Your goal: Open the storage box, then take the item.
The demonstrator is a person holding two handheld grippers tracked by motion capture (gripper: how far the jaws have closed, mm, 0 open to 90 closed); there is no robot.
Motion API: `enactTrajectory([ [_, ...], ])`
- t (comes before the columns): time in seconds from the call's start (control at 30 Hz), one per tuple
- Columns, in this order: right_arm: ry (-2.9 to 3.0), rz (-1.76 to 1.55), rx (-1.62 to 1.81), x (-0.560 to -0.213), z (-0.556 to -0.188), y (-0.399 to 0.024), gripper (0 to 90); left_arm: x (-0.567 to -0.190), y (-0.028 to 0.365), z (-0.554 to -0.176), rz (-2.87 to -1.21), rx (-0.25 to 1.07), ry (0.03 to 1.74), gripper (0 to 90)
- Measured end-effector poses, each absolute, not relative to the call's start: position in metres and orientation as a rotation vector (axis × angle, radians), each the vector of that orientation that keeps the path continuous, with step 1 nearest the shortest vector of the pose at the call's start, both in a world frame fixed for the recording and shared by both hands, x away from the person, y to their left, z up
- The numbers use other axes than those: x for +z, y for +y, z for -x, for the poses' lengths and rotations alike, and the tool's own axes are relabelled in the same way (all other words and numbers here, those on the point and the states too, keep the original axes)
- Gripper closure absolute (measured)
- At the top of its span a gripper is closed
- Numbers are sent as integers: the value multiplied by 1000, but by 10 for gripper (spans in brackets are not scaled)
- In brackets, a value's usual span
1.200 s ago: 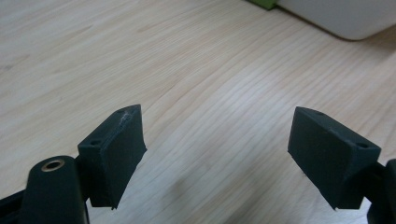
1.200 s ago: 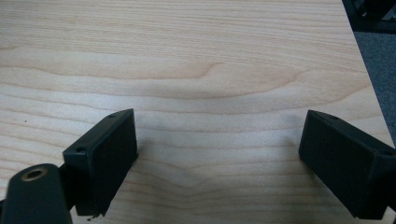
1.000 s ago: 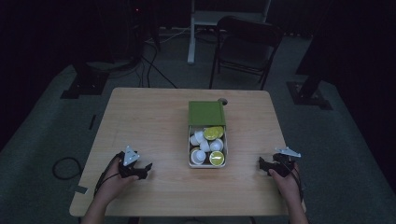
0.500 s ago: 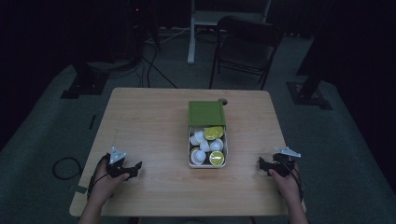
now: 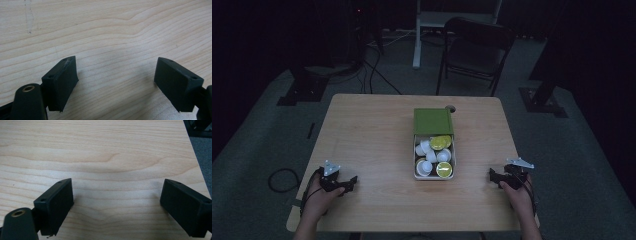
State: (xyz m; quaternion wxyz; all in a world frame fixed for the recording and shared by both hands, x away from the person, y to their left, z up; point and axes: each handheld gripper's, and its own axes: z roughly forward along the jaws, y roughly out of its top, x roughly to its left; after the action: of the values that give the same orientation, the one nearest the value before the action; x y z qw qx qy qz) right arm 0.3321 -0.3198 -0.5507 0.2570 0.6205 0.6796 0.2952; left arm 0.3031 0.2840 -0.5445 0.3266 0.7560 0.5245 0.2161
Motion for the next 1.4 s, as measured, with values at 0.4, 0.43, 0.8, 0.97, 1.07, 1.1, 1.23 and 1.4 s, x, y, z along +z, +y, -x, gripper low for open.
enactTrajectory([
  [0.4, 1844, -1682, 801, -551, -332, -320, 109, -545, 279, -305, -2012, 585, 1387, 115],
  [0.43, 1844, -1683, 801, -551, -332, -320, 109, -545, 279, -305, -2012, 585, 1388, 114],
  [0.8, 1853, -1677, 802, -551, -333, -320, 109, -545, 276, -306, -2005, 593, 1411, 96],
  [0.97, 1849, -1678, 800, -551, -334, -319, 110, -545, 275, -306, -2004, 593, 1415, 91],
  [1.07, 1847, -1690, 790, -550, -334, -318, 111, -546, 275, -307, -2004, 593, 1416, 86],
  [1.1, 1848, -1693, 785, -549, -334, -317, 111, -546, 275, -307, -2005, 593, 1416, 85],
  [1.23, 1853, -1707, 783, -548, -333, -314, 113, -546, 275, -307, -2005, 593, 1416, 85],
  [1.4, 1871, -1691, 803, -543, -332, -309, 130, -546, 275, -307, -2005, 593, 1415, 84],
])
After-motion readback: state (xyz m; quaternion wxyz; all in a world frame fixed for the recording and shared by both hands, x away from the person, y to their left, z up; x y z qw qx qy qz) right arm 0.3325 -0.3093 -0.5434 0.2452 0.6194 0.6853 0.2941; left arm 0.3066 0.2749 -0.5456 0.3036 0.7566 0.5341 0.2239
